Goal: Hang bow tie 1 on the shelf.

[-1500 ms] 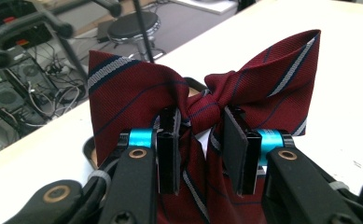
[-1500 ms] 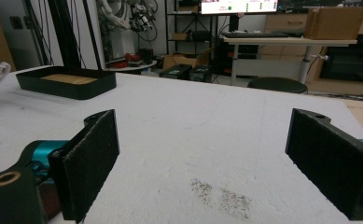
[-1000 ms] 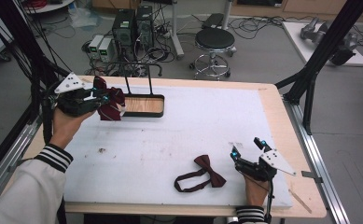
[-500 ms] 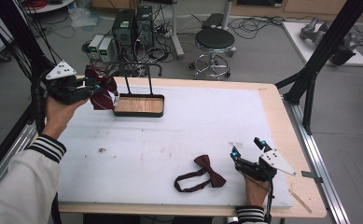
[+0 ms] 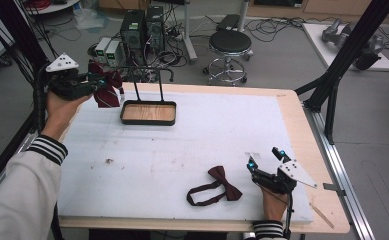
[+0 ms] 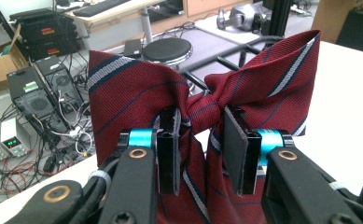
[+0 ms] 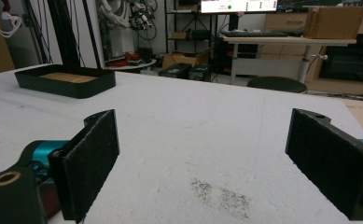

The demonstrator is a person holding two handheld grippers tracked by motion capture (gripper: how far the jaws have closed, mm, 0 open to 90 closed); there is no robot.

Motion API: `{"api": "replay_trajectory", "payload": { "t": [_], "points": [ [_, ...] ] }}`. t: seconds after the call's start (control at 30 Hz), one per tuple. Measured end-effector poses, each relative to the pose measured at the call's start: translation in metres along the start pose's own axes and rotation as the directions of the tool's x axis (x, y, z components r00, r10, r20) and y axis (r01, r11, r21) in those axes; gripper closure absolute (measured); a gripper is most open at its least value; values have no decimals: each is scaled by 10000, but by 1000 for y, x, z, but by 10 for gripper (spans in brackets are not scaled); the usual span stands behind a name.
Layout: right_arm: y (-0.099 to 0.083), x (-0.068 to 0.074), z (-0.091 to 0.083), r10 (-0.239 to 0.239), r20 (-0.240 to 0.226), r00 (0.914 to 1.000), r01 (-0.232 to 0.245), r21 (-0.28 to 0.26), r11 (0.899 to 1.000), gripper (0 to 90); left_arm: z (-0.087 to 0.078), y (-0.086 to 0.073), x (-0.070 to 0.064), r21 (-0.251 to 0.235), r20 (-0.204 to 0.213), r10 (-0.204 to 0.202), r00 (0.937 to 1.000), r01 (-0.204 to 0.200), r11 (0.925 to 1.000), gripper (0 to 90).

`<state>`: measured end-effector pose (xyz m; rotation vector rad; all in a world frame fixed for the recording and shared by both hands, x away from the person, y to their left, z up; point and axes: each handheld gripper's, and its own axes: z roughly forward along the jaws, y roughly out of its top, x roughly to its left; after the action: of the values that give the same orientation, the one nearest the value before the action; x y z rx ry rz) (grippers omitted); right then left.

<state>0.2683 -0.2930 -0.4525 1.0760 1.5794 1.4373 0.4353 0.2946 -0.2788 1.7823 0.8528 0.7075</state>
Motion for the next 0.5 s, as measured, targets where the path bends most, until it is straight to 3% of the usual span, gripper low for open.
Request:
{"api": "replay_trajectory", "payload": {
  "t": [0.5],
  "points": [
    [0,0,0,-35,21,10000,35,5,10000,89,7,13,15,211,-356,104,9993,-96,9997,685]
  ]
}}
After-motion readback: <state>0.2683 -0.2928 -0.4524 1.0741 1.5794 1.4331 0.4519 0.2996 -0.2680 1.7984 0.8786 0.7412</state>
